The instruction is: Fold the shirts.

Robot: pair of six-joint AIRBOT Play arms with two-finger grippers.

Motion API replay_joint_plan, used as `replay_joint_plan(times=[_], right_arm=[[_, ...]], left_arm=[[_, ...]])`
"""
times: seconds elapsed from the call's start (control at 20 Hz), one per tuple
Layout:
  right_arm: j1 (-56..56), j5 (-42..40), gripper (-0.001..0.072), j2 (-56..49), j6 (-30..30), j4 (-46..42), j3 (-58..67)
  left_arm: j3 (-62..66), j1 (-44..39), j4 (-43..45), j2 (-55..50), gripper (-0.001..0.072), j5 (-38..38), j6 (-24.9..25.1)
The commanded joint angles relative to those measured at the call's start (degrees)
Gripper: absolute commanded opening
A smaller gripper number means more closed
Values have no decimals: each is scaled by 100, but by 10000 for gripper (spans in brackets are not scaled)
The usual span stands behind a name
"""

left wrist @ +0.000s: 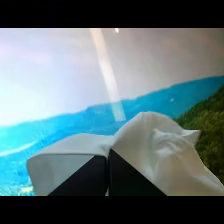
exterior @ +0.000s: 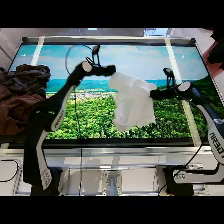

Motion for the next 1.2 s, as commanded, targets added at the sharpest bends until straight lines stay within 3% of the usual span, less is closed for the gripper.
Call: replay_joint_plan(times=[0.0,0.25,0.5,0.6,0.7,0.8,0.9,1.05,1.15], right_arm=[[-317,1060,26,857,168,-693,846],[-369,1488,24,2522,245,-1106,2173],[-374,1480,24,3108,256,-1104,3495],[-372,1357,24,3088,348,-1091,3534],[-372,1213,24,2986,402,-1110,3534],[-369,817,24,2693,509,-1032,3534],[-367,664,24,2151,562,-769,3521],[-247,741,24,951,625,-498,3519],[-31,673,24,48,730,-501,3519]], left_arm=[[50,586,17,1010,12,-205,24],[48,949,538,3176,12,-1641,868],[-4,944,1735,5003,12,-3534,824],[-227,942,2417,5377,12,-4210,466],[-470,944,2782,5591,11,-4634,411],[-763,944,3279,5580,11,-4315,238],[-1379,944,3884,5486,11,-3331,-155],[-2538,946,4601,5058,11,-1727,-1038],[-3042,946,4935,4476,11,-1403,-1646]])
